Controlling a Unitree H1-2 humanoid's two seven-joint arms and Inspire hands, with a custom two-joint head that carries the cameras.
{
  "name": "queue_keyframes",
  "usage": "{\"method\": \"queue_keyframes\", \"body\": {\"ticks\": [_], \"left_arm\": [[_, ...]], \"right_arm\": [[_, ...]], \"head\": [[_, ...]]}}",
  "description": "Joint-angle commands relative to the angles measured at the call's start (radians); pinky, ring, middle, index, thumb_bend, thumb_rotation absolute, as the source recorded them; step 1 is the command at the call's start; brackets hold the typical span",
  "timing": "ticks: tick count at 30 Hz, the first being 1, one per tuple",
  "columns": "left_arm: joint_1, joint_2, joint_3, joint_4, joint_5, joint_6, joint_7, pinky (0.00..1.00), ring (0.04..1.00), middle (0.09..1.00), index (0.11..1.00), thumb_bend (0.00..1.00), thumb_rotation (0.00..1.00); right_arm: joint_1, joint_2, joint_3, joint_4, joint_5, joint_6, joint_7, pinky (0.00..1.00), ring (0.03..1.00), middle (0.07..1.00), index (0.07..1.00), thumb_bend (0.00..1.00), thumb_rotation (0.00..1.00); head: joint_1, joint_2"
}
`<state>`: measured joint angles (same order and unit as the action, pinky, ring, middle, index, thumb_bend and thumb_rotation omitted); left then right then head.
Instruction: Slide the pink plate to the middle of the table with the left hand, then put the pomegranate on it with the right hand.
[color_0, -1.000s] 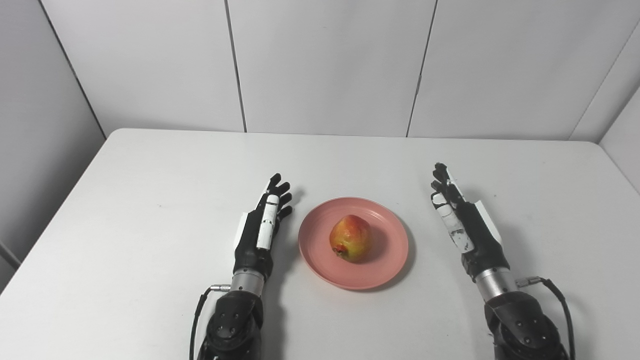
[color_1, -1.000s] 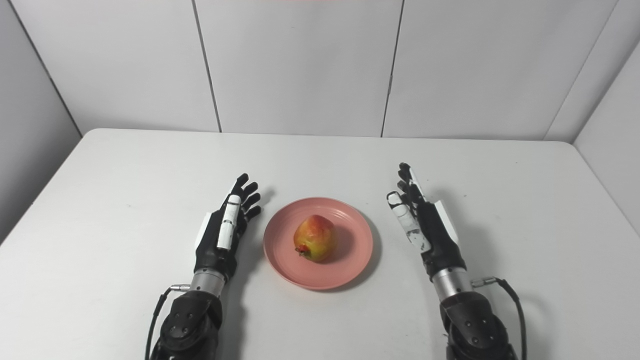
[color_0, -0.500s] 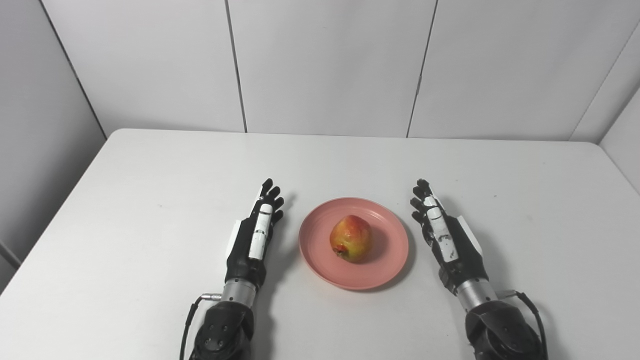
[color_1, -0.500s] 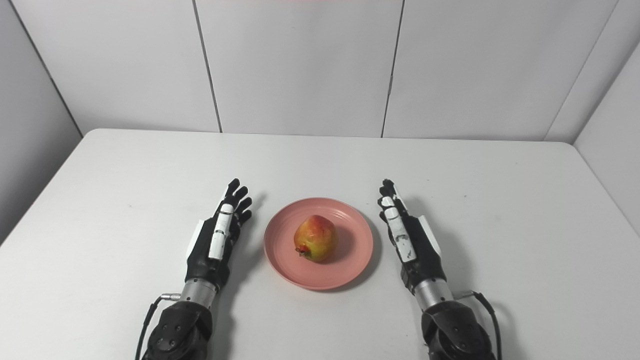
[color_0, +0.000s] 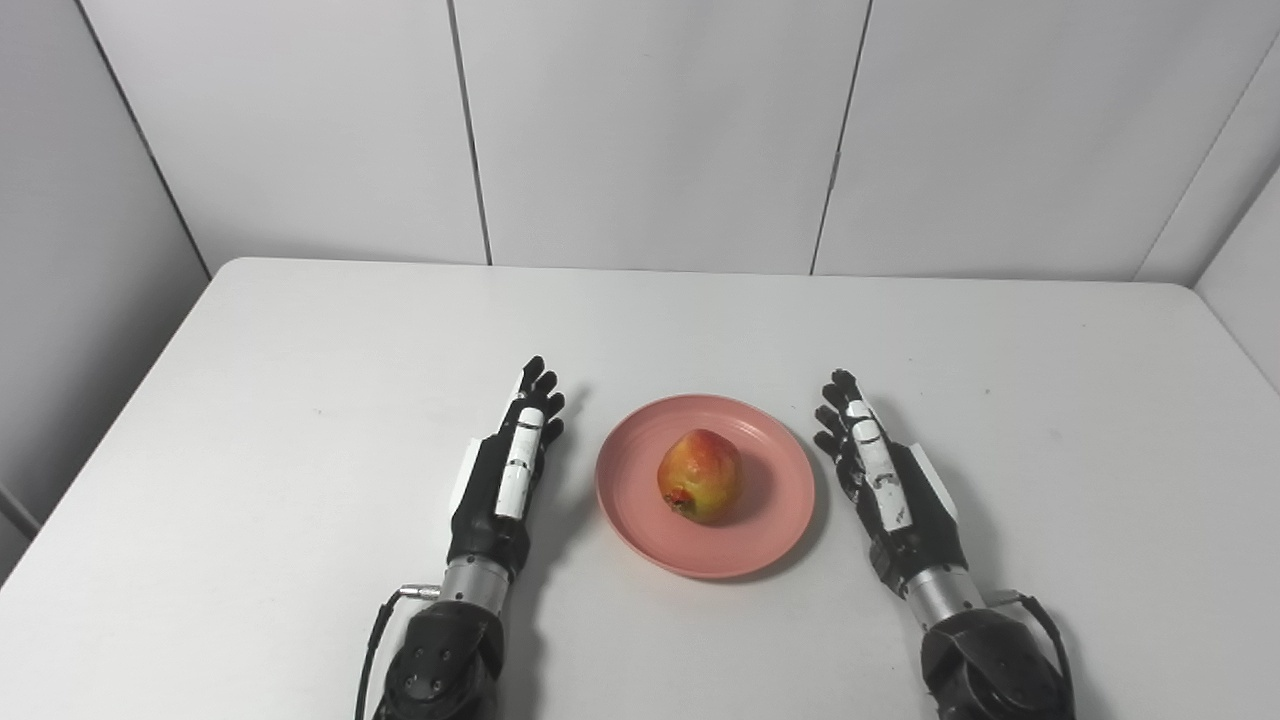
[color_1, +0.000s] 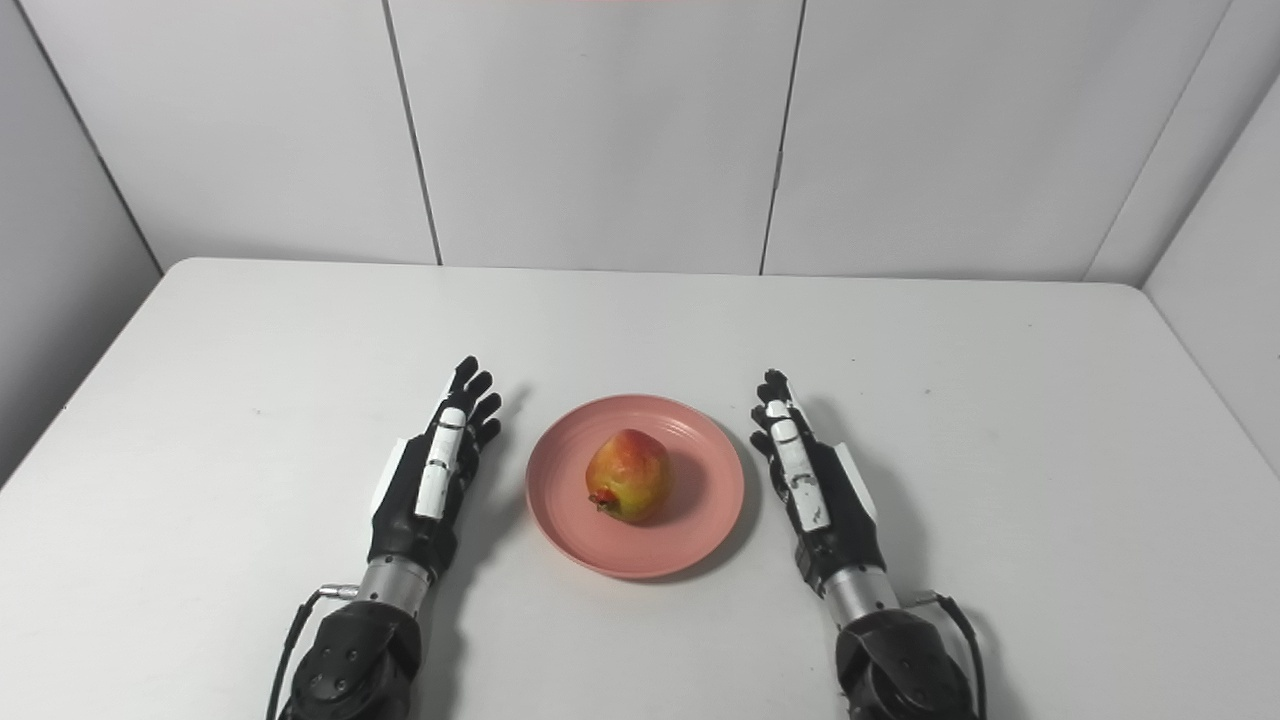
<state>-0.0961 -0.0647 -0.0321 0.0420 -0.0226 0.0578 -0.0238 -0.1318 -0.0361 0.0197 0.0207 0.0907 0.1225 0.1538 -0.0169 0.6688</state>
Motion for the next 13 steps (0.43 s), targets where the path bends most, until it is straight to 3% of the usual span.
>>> {"method": "queue_keyframes", "body": {"ticks": [1,13], "left_arm": [[-0.011,0.011,0.001,-0.006,-0.009,0.020,-0.010,0.97,0.969,0.986,0.982,0.40,1.00],[-0.012,0.016,0.006,-0.015,-0.022,0.037,-0.027,0.98,0.976,0.990,0.984,0.39,1.00]], "right_arm": [[-0.006,0.001,0.006,0.007,-0.014,-0.034,-0.010,1.00,0.983,0.993,0.999,0.28,1.00],[-0.006,0.000,0.008,0.029,-0.024,-0.047,-0.012,0.98,0.966,0.981,0.991,0.25,1.00]], "head": [[0.000,0.000],[0.007,0.001]]}}
